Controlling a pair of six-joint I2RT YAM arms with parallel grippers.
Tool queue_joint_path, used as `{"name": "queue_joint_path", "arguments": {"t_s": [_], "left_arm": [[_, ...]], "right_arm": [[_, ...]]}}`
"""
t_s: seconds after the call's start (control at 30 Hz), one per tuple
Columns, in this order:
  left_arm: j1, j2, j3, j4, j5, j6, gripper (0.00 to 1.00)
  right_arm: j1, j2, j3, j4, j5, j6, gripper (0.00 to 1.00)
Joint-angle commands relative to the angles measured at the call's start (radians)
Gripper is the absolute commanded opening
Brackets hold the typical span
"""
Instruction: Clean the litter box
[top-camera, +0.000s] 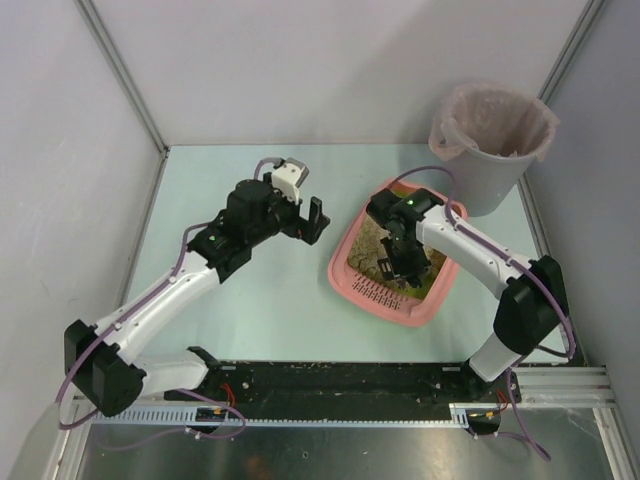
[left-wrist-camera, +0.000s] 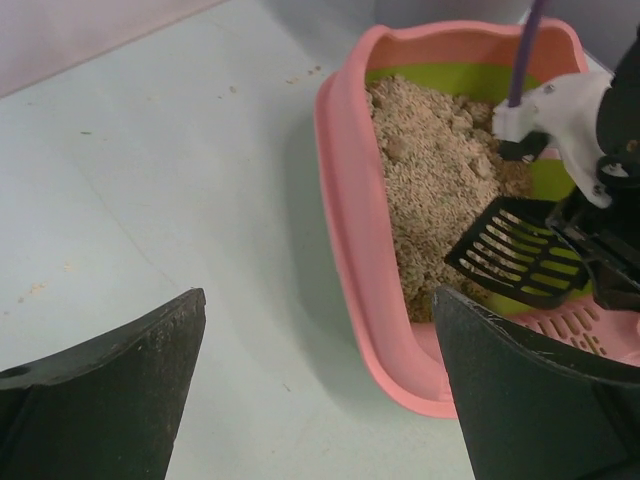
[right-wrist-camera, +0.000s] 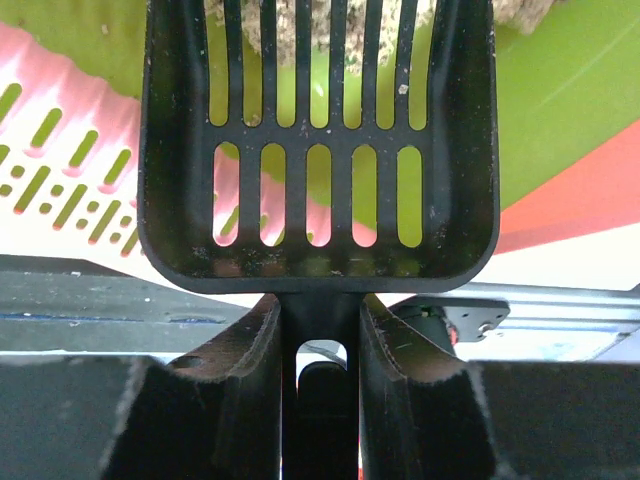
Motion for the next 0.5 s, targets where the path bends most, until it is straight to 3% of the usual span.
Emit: {"name": "queue_joint_path", "arguments": {"t_s": [0.0,0.2,0.47], "left_arm": [[-0.013,0.05,0.009,0.028,0.091,-0.02,0.98],[-0.024,0.108,0.011,0.028,0.114,-0.031,0.95],[-0.048,0.19,0.015,0.028,0.148,-0.049,0.91]], "right_arm": [[-0.016,0.028,0.087,-0.127,0.013,-0.115,0.0],[-0.055,0.045,0.154,-0.068,-0.016,-0.164,0.0],[-0.067,0.094,0.157,-0.117,-0.049,-0.147,0.0]]}}
